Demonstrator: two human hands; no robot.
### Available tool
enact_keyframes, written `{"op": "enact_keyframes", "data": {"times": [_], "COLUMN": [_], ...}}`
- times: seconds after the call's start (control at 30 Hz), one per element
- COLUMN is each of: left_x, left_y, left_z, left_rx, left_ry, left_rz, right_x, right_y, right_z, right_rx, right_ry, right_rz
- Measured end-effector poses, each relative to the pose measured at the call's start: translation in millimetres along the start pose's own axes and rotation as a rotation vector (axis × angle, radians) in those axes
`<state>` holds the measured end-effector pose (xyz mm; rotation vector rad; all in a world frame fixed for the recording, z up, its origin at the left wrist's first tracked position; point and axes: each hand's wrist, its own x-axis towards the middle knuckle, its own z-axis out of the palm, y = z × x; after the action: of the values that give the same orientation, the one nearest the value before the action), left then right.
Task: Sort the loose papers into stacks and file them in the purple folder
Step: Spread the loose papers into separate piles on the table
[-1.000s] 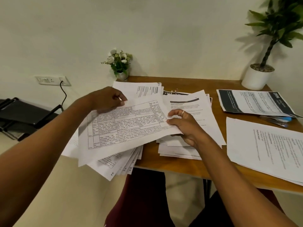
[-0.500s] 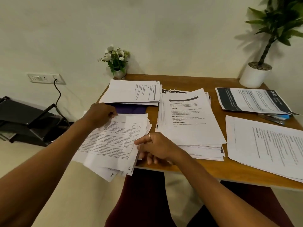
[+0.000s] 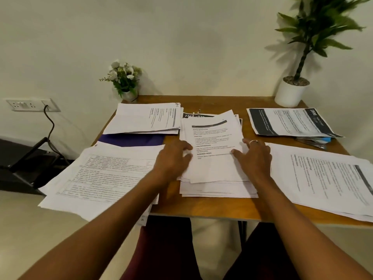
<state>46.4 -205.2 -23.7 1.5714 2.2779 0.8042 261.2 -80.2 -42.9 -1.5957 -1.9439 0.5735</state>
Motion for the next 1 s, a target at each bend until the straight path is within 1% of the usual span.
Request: {"op": "enact_keyframes", "data": {"times": [0.03,0.1,0.17,0.23,0.3,0.37,0.5,0.6,0.67,0.77,0.9,1.0], "left_x": [-1.6,-5.0,-7.1,-8.0,-8.7,-11.2,-12.0,-13.2,-14.3,-15.2,-15.5,-15.4], "left_y": [11.0,28.6,39.8,48.6,54.2,58.4,61.5,64.3,65.2,65.0,64.7,66.0], "left_z": [7.7,21.4,33.1,39.1,43.3,44.7,44.3,44.9,44.9,44.7,44.9,44.4], "left_rx": [0.015,0.069,0.250,0.376,0.418,0.432,0.416,0.424,0.433,0.418,0.408,0.407], "left_ry": [-0.001,-0.063,-0.150,-0.161,-0.153,-0.146,-0.130,-0.132,-0.134,-0.131,-0.130,-0.135], "left_rz": [0.014,-0.017,-0.045,-0.057,-0.066,-0.066,-0.078,-0.088,-0.096,-0.101,-0.105,-0.106], "right_x": [3.1,7.3,11.0,15.0,17.1,17.6,17.0,14.4,14.7,18.4,18.6,20.9], "right_y": [4.0,8.3,7.5,5.5,3.8,3.4,1.7,-0.8,-2.5,-2.6,-3.0,-1.2], "right_z": [-1.0,-3.7,-7.4,-11.8,-15.1,-15.5,-12.6,-11.1,-11.3,-12.9,-16.8,-15.7], "right_rx": [0.054,0.153,0.206,0.264,0.290,0.321,0.361,0.386,0.343,0.298,0.244,0.190], "right_ry": [-0.014,-0.011,0.005,0.013,0.001,-0.031,-0.038,-0.104,-0.156,-0.181,-0.312,-0.299], "right_rz": [0.003,-0.009,-0.011,0.005,0.022,0.019,0.014,0.018,0.026,0.078,0.109,0.118]}}
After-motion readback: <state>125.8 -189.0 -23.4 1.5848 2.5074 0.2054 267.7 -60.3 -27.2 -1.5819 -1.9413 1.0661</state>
